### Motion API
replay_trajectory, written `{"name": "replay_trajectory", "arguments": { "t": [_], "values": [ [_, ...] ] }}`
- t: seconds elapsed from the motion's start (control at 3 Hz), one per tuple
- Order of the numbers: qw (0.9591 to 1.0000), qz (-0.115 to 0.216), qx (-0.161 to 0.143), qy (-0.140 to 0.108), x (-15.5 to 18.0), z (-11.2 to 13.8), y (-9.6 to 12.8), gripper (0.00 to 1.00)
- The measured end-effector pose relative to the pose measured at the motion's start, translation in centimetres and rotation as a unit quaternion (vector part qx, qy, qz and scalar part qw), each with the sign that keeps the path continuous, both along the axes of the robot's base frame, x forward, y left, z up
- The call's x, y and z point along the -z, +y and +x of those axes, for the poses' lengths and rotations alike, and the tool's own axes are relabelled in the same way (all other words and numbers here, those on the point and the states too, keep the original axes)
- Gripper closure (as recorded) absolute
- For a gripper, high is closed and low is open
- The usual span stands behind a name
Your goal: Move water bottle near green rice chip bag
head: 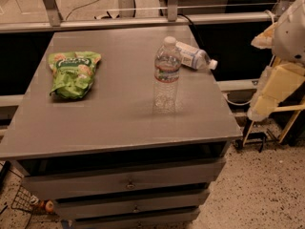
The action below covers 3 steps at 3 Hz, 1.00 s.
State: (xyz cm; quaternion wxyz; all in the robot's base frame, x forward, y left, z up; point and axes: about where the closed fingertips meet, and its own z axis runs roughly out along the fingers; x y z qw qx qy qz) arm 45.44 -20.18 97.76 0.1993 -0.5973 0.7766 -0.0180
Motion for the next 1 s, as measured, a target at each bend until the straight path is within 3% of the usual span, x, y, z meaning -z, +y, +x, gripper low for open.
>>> {"name": "replay_trajectory", "arguments": {
  "t": [0.33,0.67,1.0],
  "values": [
    [0.9951,0.094,-0.02,-0.023,0.8,3.4,4.0,0.0],
    [0.9871,0.155,-0.031,-0.026,1.5,5.2,6.5,0.0],
    [0.978,0.206,-0.031,-0.015,2.6,7.1,8.5,0.0]
  ]
}}
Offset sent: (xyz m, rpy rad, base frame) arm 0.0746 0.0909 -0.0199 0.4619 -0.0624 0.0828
